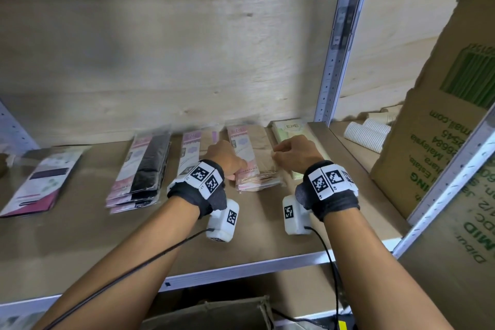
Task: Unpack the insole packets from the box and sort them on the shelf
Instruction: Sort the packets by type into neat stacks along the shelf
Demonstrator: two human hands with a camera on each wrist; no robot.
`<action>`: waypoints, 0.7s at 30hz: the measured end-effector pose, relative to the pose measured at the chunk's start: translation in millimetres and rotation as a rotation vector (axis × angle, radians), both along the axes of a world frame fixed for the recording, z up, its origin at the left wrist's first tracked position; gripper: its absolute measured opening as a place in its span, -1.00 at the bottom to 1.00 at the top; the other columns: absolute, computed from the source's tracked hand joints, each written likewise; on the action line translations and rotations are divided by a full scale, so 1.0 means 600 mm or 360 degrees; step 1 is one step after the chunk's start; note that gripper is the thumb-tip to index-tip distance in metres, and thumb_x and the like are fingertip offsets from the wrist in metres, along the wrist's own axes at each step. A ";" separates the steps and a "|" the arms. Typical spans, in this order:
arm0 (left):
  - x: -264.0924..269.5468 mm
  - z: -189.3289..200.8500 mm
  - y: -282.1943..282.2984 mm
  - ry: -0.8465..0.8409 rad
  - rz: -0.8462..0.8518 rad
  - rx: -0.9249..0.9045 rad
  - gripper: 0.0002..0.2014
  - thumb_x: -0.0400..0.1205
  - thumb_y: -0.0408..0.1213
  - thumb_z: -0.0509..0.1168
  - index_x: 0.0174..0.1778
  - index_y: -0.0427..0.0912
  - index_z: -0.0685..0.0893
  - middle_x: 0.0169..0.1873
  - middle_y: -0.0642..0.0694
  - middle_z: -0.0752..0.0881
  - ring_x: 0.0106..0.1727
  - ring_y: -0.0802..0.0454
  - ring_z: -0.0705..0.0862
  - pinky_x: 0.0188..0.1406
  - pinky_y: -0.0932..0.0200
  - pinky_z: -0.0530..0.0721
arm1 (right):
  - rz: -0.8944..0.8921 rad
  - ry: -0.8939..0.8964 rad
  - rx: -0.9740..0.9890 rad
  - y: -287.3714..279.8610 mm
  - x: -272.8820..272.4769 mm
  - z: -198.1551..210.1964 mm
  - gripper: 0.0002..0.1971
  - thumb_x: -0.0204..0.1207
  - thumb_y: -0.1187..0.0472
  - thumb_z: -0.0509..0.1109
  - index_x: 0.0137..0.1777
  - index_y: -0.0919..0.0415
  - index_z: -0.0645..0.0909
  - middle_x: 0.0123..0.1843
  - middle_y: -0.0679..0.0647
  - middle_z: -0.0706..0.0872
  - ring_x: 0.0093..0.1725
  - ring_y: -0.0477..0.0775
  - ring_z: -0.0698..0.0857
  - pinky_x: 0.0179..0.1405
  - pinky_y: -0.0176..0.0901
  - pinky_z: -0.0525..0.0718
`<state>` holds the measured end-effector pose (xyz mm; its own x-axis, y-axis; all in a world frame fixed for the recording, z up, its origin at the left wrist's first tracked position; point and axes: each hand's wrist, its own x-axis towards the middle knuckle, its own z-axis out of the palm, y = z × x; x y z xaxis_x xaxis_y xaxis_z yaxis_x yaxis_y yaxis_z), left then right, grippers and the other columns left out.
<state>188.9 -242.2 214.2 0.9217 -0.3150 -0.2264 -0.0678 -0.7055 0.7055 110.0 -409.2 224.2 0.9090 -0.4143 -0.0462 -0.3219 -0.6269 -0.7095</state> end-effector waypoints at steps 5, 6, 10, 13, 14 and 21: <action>-0.002 0.005 -0.002 0.0001 -0.0008 0.0042 -0.60 0.57 -0.33 0.50 0.30 -0.37 0.68 0.22 -0.32 0.75 0.06 -0.24 0.83 0.07 -0.10 0.83 | -0.0004 0.0018 0.0010 -0.002 0.000 0.001 -0.72 0.52 0.16 0.47 0.21 0.15 0.77 0.23 0.08 0.78 0.21 0.01 0.69 0.09 -0.34 0.50; -0.002 0.005 -0.002 0.0003 -0.0014 0.0048 -0.60 0.57 -0.32 0.50 0.30 -0.37 0.68 0.22 -0.31 0.76 0.05 -0.22 0.83 0.06 -0.10 0.83 | -0.0006 0.0018 0.0005 -0.002 0.000 0.002 -0.73 0.52 0.16 0.47 0.21 0.14 0.77 0.22 0.07 0.78 0.17 0.00 0.68 0.07 -0.33 0.50; -0.003 0.014 0.005 -0.0170 -0.0062 0.0209 -0.61 0.60 -0.11 0.48 0.23 -0.29 0.72 0.13 -0.21 0.80 -0.03 -0.14 0.84 0.04 -0.04 0.83 | -0.0025 -0.0035 0.0007 -0.001 -0.001 0.007 -0.77 0.52 0.15 0.49 0.16 0.12 0.78 0.17 0.04 0.79 0.12 -0.02 0.69 0.02 -0.31 0.48; 0.004 0.043 0.028 -0.0439 -0.0076 0.0300 -0.63 0.61 0.05 0.43 -0.20 -0.24 0.68 -0.28 -0.12 0.74 -0.37 -0.02 0.71 -0.43 0.26 0.68 | -0.0013 -0.0117 0.0003 0.002 -0.002 0.016 -0.78 0.53 0.15 0.48 0.15 0.11 0.77 0.14 0.02 0.79 0.14 -0.02 0.71 0.05 -0.30 0.50; 0.007 0.055 0.042 -0.0491 -0.0048 0.0240 -0.57 0.60 0.07 0.43 -0.28 -0.28 0.66 -0.38 -0.11 0.69 -0.44 -0.03 0.64 -0.48 0.33 0.59 | 0.0011 -0.0145 0.0010 0.006 -0.002 0.020 -0.78 0.54 0.15 0.47 0.16 0.11 0.77 0.11 0.02 0.79 0.12 -0.01 0.73 0.05 -0.28 0.53; 0.042 0.077 0.221 -0.0518 0.0270 -0.0425 -0.92 0.53 -0.13 0.53 -0.24 -0.01 0.83 -0.30 -0.04 0.88 -0.17 -0.04 0.87 0.09 -0.08 0.83 | 0.0277 -0.0310 0.0309 0.093 0.003 0.041 -0.86 0.56 0.29 0.46 0.09 0.25 0.73 -0.13 0.09 0.82 -0.26 0.01 0.78 -0.32 -0.22 0.68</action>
<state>214.1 -109.4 260.5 0.9751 -0.1611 0.1523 -0.2152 -0.5219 0.8254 111.6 -353.4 249.0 0.9648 -0.2526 0.0728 -0.0681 -0.5075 -0.8589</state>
